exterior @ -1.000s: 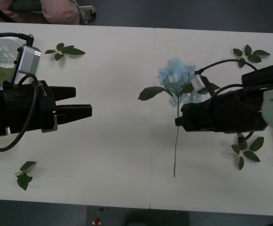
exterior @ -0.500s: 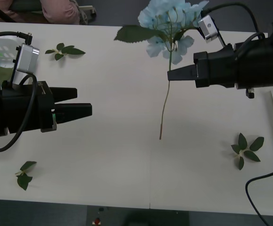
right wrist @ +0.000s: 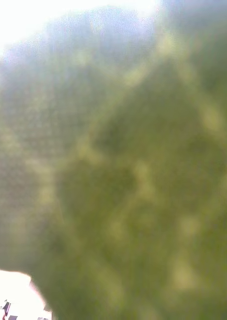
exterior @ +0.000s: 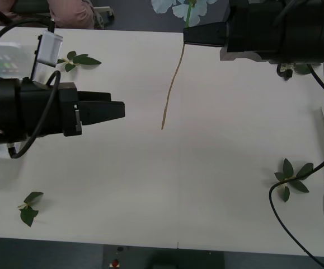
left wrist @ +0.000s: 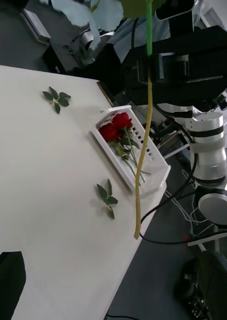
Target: Put the red flowers into the right box and the blue flowers into the left box
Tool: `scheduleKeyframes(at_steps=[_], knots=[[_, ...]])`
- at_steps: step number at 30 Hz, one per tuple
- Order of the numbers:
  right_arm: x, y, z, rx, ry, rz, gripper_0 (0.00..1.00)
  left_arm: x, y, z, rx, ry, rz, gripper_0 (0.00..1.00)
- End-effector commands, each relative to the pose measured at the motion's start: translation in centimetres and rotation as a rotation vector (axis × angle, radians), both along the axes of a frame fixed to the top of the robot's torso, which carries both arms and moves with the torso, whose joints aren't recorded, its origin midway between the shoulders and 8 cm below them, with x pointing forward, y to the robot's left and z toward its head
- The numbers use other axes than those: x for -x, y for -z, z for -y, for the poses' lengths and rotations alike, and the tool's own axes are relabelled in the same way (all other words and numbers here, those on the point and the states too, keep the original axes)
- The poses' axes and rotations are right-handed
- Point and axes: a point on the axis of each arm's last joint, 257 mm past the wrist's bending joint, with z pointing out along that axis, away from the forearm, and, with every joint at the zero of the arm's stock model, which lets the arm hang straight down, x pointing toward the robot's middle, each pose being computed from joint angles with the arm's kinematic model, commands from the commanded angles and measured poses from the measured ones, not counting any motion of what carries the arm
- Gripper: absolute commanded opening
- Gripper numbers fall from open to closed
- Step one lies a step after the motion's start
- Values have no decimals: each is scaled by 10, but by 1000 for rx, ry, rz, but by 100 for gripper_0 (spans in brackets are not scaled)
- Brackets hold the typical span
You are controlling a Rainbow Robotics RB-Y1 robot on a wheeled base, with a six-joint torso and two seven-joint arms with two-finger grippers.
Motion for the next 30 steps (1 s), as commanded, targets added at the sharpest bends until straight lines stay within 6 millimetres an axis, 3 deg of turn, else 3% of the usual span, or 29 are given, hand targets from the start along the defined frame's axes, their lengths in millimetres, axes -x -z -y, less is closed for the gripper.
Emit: scheduleKeyframes(at_steps=[1,18,23,24,25,27,30], knots=[[3,-23,-8,-38,-12,76,0,-10,-20,22,60,31,37,100],[3,-23,-8,-38,-12,78,0,-41,-31,84,76,122,17,100],[3,-23,-8,-38,-12,78,0,-45,-33,94,85,123,11,100],[3,-23,-8,-38,-12,78,0,-45,-34,95,90,122,12,83],[3,-23,-8,-38,-12,78,0,-45,-34,95,89,122,13,74],[3,-23,-8,-38,-12,78,0,-46,-35,96,90,121,12,3],[3,-23,-8,-38,-12,78,0,-46,-35,96,91,121,10,0]])
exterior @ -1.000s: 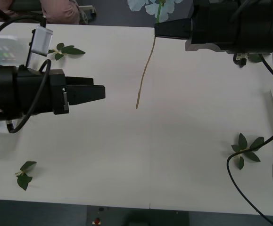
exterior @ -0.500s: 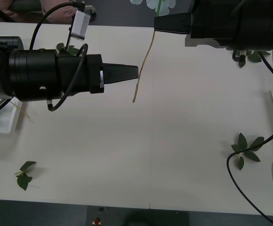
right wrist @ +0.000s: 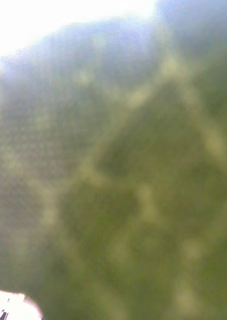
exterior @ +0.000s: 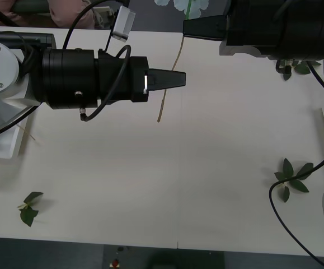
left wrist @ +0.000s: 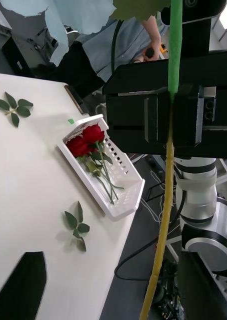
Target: Put the red flowers into the right box and the blue flowers into the left box
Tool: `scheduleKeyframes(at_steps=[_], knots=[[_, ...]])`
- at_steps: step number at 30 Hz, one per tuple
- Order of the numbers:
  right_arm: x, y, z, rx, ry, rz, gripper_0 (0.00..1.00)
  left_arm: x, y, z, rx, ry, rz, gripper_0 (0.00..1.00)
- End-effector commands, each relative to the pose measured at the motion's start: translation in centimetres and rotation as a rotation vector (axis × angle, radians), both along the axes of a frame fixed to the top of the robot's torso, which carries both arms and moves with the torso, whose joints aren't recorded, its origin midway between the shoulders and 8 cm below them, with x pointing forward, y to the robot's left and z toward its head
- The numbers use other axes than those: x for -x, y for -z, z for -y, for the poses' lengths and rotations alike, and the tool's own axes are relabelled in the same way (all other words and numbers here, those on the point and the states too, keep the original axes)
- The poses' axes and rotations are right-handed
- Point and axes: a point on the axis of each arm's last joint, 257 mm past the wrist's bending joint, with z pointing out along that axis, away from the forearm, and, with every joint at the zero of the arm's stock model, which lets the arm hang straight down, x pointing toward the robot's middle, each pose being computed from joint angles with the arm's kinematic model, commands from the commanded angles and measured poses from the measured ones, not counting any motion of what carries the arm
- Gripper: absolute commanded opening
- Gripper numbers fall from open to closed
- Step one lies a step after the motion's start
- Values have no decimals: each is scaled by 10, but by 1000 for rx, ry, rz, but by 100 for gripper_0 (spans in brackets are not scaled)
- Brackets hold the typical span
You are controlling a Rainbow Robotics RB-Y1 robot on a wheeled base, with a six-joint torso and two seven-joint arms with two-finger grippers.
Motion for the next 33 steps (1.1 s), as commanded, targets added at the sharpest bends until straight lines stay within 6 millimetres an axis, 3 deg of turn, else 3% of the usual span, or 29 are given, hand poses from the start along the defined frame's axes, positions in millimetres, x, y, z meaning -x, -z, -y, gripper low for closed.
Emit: scheduleKeyframes(at_steps=[1,17,18,21,22,23,29,33], knots=[[8,-15,-7,-14,-30,70,0,-1,-19,0,9,2,57,0],[8,-15,-7,-14,-30,70,3,-3,-20,-1,13,-6,61,0],[8,-15,-7,-14,-30,70,12,-3,-20,-1,13,-6,61,0],[8,-15,-7,-14,-30,70,84,-4,-21,-1,15,-8,61,0],[8,-15,-7,-14,-30,70,96,-4,-21,-1,16,-9,62,0],[8,-15,-7,-14,-30,70,100,-4,-21,-1,16,-9,62,0],[8,-15,-7,-14,-30,70,100,-7,-19,-6,6,-19,61,0],[8,-15,-7,-14,-30,70,100,-14,-10,-31,-46,-51,45,0]])
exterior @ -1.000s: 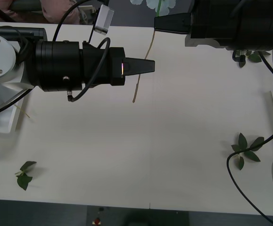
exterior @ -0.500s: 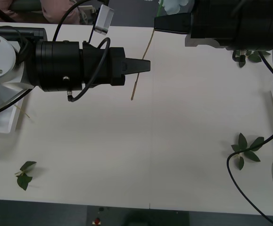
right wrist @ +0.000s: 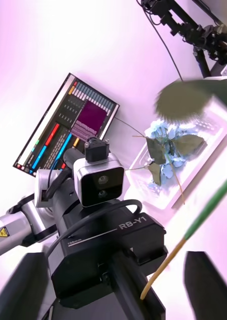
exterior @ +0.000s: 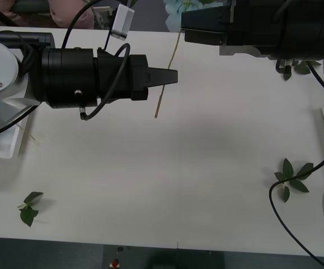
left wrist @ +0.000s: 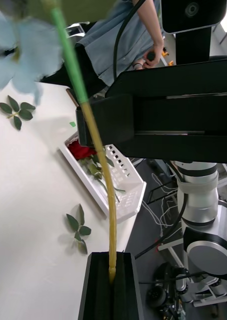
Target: Put the red flowers into the right box and the blue flowers into the left box
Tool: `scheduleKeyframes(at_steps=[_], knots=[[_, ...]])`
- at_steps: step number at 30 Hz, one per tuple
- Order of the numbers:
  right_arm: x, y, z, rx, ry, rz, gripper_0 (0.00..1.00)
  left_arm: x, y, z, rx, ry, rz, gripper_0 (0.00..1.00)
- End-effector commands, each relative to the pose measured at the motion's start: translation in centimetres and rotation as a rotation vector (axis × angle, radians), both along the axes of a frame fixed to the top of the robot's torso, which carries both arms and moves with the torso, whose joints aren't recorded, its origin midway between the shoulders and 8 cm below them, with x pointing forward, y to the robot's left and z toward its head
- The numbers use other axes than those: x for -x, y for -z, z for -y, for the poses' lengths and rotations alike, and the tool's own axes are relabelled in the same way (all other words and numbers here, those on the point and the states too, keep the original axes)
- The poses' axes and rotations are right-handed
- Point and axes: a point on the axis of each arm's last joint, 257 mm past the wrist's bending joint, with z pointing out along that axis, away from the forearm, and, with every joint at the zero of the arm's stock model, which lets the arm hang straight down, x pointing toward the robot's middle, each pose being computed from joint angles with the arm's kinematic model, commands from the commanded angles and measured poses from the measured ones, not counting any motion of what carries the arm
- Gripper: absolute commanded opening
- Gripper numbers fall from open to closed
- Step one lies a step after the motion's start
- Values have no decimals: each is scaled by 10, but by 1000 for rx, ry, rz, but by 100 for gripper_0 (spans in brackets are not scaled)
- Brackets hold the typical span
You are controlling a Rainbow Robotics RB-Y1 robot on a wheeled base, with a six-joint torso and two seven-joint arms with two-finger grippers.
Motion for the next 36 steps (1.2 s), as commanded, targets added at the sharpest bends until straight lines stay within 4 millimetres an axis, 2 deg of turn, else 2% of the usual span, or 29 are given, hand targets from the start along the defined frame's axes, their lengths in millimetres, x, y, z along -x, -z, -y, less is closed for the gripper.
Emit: scheduleKeyframes(at_steps=[1,8,12,13,14,15,16,17,19,20,22,23,26,28,29,31,36], knots=[[8,-15,-7,-14,-30,71,100,-12,-6,-38,-56,-49,31,0],[8,-15,-7,-14,-30,71,100,-5,-3,-112,-127,-79,0,0],[8,-15,-7,-14,-30,71,100,-2,1,-186,-206,-114,-52,0],[8,-15,-7,-14,-30,71,100,-3,2,-199,-218,-125,-64,0],[8,-15,-7,-14,-30,71,100,-5,8,-233,-256,-161,-89,0],[8,-15,-7,-14,-30,71,100,-7,11,-248,-270,-183,-102,0],[4,-5,1,-2,-11,53,100,-13,17,-285,-304,-243,-123,0],[3,-3,3,4,-5,52,100,-16,20,-299,-320,-269,-131,0],[-3,0,18,58,31,82,100,-22,29,-346,-393,-343,-119,0],[-5,2,22,77,39,85,100,-23,32,-356,-415,-356,-114,0],[-11,10,39,151,75,105,100,-27,45,-411,-541,-438,-83,0],[-13,13,44,166,84,105,100,-28,46,-422,-568,-456,-73,0],[-17,21,65,247,113,125,100,-31,55,-478,-726,-541,-34,0],[-21,26,79,298,134,137,100,-31,59,-501,-795,-575,-20,0],[-21,28,84,314,140,140,100,-32,60,-506,-810,-586,-17,0],[-25,35,104,379,164,168,100,-35,68,-533,-881,-649,-29,0],[-28,47,145,482,174,245,100,-32,84,-584,-982,-762,-82,0]])
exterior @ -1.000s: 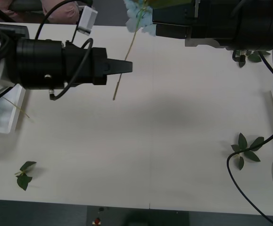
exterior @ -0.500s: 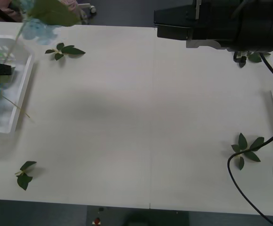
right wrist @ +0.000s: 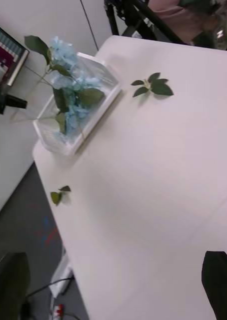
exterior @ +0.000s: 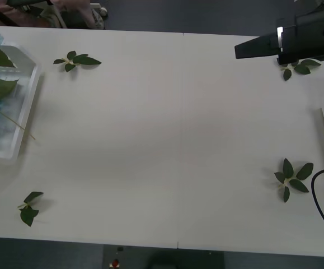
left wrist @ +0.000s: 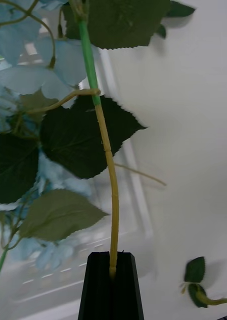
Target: Put the red flowers into the right box and the blue flowers into the left box
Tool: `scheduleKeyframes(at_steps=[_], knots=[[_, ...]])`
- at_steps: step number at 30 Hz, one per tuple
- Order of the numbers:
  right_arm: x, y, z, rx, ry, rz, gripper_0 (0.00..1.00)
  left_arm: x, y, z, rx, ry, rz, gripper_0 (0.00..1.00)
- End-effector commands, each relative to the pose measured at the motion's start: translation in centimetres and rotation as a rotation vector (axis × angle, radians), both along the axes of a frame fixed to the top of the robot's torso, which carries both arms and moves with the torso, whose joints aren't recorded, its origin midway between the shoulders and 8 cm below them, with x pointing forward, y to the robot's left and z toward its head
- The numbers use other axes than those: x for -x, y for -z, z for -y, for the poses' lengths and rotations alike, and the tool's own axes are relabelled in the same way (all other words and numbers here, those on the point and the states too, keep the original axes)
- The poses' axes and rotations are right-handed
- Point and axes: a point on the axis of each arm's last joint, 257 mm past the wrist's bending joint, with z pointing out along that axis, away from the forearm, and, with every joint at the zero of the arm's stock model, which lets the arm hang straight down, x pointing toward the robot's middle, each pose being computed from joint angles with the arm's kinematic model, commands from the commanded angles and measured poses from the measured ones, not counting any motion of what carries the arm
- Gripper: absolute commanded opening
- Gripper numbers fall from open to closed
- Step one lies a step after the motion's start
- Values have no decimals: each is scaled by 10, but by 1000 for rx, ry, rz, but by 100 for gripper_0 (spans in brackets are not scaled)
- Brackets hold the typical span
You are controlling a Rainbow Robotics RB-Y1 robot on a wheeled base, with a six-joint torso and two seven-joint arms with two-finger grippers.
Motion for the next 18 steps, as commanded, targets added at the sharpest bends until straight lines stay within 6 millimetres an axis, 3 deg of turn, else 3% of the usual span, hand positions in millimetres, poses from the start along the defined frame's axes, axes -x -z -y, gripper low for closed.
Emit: scheduleKeyframes(at_steps=[1,9,11,13,18], knots=[[-1,-4,34,86,-25,123,100,6,-9,-52,-126,-82,-6,0],[1,13,86,151,-107,189,100,17,9,-118,-202,-241,-20,6],[2,17,96,166,-123,204,100,19,14,-126,-204,-261,-22,17],[2,22,110,186,-143,224,100,21,22,-134,-198,-287,-13,41],[4,28,140,240,-173,273,100,17,27,-131,-175,-282,5,58]])
